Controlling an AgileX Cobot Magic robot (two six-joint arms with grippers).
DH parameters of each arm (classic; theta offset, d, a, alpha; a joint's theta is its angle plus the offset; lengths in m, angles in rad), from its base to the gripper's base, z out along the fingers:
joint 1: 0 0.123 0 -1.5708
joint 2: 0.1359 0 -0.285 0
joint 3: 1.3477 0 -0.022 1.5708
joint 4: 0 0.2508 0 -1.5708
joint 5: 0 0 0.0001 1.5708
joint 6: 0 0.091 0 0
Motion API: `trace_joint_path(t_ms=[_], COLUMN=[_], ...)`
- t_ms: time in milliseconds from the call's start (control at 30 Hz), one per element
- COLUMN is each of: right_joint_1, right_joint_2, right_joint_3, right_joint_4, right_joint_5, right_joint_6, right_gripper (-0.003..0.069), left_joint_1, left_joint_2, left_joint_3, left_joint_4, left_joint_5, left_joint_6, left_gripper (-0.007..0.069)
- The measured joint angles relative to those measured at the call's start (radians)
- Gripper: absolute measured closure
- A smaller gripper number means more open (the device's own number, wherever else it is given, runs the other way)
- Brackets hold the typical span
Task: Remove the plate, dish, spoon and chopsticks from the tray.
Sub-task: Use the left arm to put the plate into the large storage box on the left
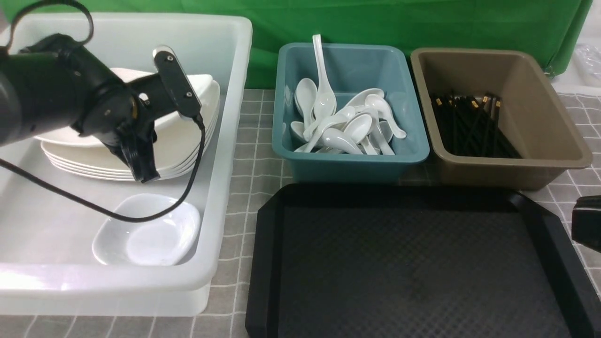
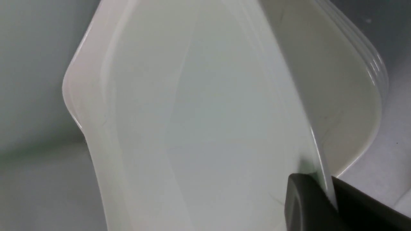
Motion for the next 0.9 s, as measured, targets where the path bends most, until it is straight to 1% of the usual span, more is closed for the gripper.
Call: trace_joint_path(t_ms=[200,367,433,467,533,733,833,900], right_joint_1=[0.0,0.0,0.0,0.0,0.0,0.0,0.0,0.0], right_joint_2=[0.0,0.0,0.0,0.0,0.0,0.0,0.001,0.001], right_joint_3=[0.0,0.0,0.0,0.0,0.0,0.0,0.0,0.0], right_joint_4=[0.036,0.105,0.13,0.136,0.148,0.155,0.156,0.156], right_joint_5=[0.001,0.015,0.026,0.028,0.033,0.034,0.035,0.035], right_joint_6=[0.0,-0.031,-0.041,-0.044,-0.049,-0.049,-0.052,-0.053], right_gripper=[0.0624,0.0624,0.0623,0.0622,0.0621,0.0617,0.0615,0.0613], left_joint_1=[0.0,0.0,0.0,0.0,0.0,0.0,0.0,0.0], left_joint_2=[0.033,0.077,0.087,0.088,0.088,0.065,0.02,-0.027], left_joint_3=[0.0,-0.001,-0.001,-0.001,-0.001,-0.002,-0.002,-0.002], left_joint_4=[-0.007,-0.024,-0.059,-0.066,-0.098,-0.176,-0.231,-0.273], left_joint_5=[-0.052,-0.066,-0.073,-0.075,-0.083,-0.039,-0.018,-0.002], left_joint_6=[-0.002,-0.002,0.0,0.002,0.002,0.002,0.002,0.002], left_gripper=[0.0588,0.0521,0.0468,0.0456,0.0365,0.0208,0.0155,0.0135])
